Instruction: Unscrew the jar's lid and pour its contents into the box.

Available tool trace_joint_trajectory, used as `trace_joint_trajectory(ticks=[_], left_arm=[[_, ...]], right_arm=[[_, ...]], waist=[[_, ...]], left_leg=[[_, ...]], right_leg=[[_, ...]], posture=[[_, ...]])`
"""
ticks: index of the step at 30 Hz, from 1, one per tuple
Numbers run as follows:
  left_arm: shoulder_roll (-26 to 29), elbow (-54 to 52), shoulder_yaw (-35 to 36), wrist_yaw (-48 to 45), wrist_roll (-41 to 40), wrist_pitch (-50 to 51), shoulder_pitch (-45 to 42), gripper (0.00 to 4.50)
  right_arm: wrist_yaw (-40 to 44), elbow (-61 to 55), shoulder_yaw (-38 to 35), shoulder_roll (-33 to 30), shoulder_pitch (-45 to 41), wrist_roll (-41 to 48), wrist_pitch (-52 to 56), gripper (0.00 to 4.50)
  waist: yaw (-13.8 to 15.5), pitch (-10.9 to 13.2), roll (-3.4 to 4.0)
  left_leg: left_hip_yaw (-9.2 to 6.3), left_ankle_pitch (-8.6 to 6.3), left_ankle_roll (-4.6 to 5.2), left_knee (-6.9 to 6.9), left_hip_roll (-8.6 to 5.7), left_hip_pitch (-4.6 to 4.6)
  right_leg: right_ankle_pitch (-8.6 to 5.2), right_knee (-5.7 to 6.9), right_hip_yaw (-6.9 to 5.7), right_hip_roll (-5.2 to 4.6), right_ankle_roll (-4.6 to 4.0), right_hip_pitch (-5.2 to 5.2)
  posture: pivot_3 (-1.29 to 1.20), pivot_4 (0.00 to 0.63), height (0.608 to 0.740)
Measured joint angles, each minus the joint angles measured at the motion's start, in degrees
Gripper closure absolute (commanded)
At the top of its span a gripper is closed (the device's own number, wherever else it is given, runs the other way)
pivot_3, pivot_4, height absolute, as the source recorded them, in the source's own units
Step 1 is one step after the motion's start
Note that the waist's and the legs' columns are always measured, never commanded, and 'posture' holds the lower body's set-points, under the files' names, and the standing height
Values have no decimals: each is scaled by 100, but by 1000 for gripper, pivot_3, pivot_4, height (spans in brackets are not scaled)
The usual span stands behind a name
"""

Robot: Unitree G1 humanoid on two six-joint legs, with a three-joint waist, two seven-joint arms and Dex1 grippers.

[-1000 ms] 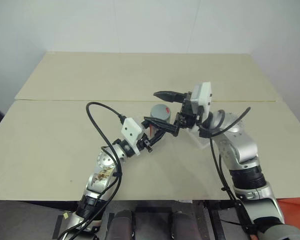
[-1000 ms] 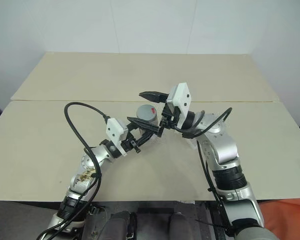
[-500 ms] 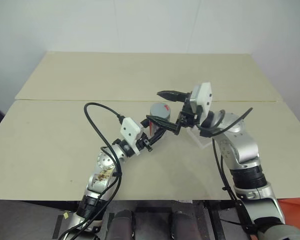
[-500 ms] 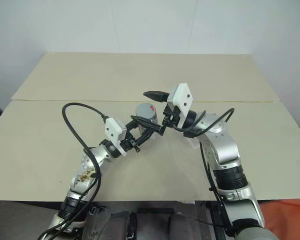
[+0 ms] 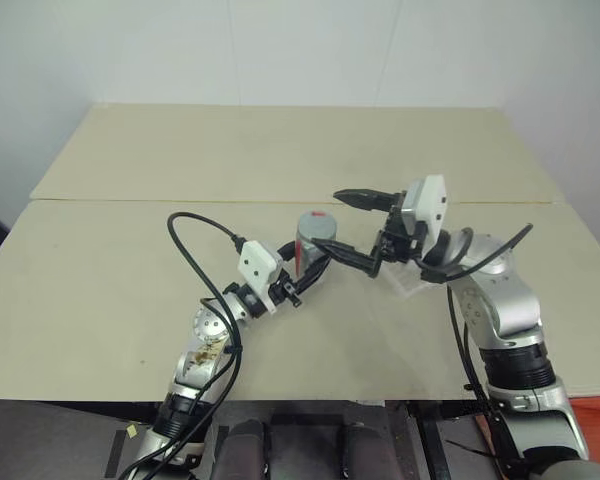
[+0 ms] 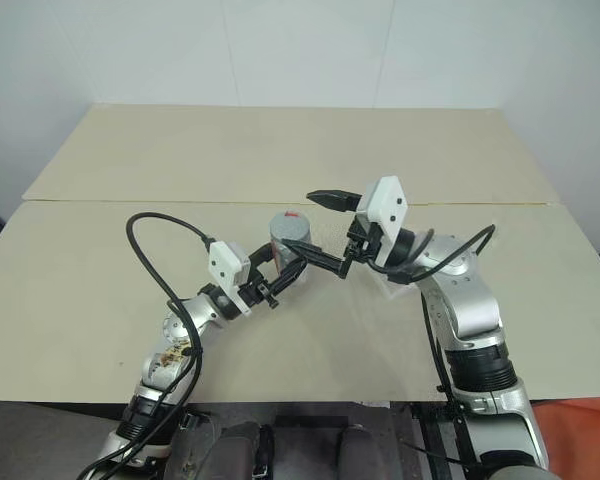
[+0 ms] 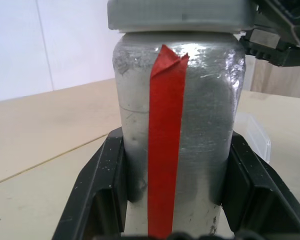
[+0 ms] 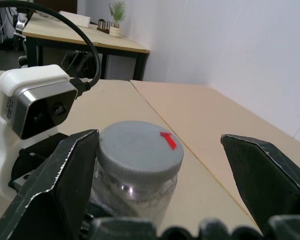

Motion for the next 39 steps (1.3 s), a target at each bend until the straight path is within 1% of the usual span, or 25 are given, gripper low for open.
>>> trace_joint_trajectory(ticks=[9, 12, 17, 22, 24, 29, 34, 39], left_arm=[[-2, 1, 1, -17, -1, -24, 0, 2362], [-11, 1, -1, -17, 0, -28, -1, 2362], [-45, 8, -3, -14, 2, -52, -4, 2362], [-104, 60, -10, 3, 10, -165, -29, 2362], [-128, 62, -21, 6, 13, -182, -35, 2362], [-140, 67, -21, 16, 21, -187, -35, 2362], [-154, 88, -23, 30, 24, -187, -35, 2362], [-157, 126, -26, 30, 24, -202, -35, 2362]], right_arm=[[150, -103, -151, -221, 76, 48, -15, 34], [188, -265, -167, -219, 83, 267, 70, 34], [-10, -634, -109, 33, -17, 365, 191, 34], [-431, -483, 297, 516, -300, -3, 220, 34], [-520, -306, 388, 579, -414, -173, 220, 34], [-624, -13, 453, 611, -473, -440, 216, 34], [-624, 15, 456, 593, -473, -488, 216, 34], [-609, -1, 373, 432, -430, -466, 216, 34]], waist=[[4, 0, 0], [2, 0, 0], [-6, 0, 0], [-13, 0, 0], [1, 0, 0], [11, 0, 0], [2, 0, 0], [7, 0, 0]], left_leg=[[-1, 0, 0, 0, 0, 0], [-2, 0, 0, 0, 1, 0], [-3, 0, 0, 0, 1, 2], [-2, 0, 0, 0, 0, 2], [-1, 0, 0, 0, -1, 1], [0, 0, 0, 1, 0, 1], [0, 0, 0, 1, 0, 1], [0, 0, 0, 1, 0, 1]], right_leg=[[0, 0, 0, 0, 0, 0], [0, 0, 0, 1, 0, 0], [0, 2, 0, 1, 0, 1], [0, 0, 0, 2, 0, 0], [0, 0, 0, 2, 0, 1], [0, 0, 0, 2, 0, 2], [0, 0, 0, 2, 0, 1], [0, -1, 0, 2, 0, 2]], posture=[[0, 150, 740], [0, 150, 740], [0, 150, 740], [0, 150, 740], [0, 150, 740], [0, 150, 740], [0, 150, 740], [0, 150, 740]])
